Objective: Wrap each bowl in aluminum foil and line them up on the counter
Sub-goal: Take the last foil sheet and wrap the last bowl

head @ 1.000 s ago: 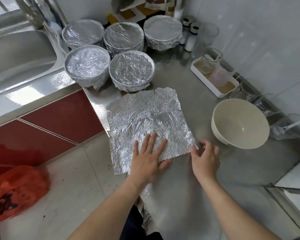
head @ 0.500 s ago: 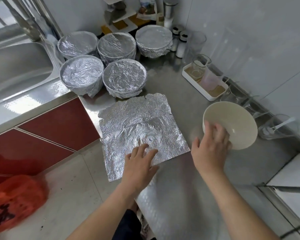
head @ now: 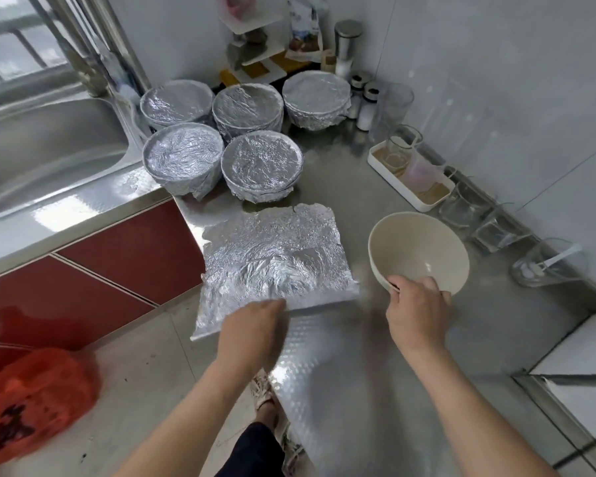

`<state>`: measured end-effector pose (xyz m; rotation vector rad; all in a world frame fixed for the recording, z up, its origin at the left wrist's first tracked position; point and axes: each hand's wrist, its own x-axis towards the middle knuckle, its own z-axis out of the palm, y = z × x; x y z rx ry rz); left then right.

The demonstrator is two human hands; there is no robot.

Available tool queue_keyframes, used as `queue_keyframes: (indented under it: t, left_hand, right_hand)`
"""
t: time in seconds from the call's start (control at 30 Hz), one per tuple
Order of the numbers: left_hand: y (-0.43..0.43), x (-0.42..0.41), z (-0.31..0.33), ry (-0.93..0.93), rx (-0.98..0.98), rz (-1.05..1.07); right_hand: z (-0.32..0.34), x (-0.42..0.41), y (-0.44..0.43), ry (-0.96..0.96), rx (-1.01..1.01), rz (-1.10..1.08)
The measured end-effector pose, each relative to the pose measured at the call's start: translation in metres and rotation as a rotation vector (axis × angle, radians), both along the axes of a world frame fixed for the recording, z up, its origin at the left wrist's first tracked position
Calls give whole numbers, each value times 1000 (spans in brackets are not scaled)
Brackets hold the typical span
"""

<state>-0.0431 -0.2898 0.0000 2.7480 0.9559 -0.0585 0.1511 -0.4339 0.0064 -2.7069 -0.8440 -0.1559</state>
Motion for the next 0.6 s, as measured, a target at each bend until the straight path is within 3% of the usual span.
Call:
queue_keyframes:
  t: [0.2, 0.3, 0.4, 0.5, 0.6]
  left_hand:
    - [33, -29, 80, -582, 168, 309]
    - [42, -33, 124, -911, 113, 440]
    - [50, -33, 146, -1221, -198, 558]
    - [57, -28, 158, -1612, -693, 667]
    - [53, -11, 161, -1786, -1125, 872]
  right_hand:
    - [8, -12, 6, 86, 8, 49]
    - [9, -33, 22, 125, 8, 120]
    - [2, -51, 33, 163, -27, 240]
    - [-9, -63, 41, 200, 33, 361]
    - [-1, -66, 44, 187, 193, 412]
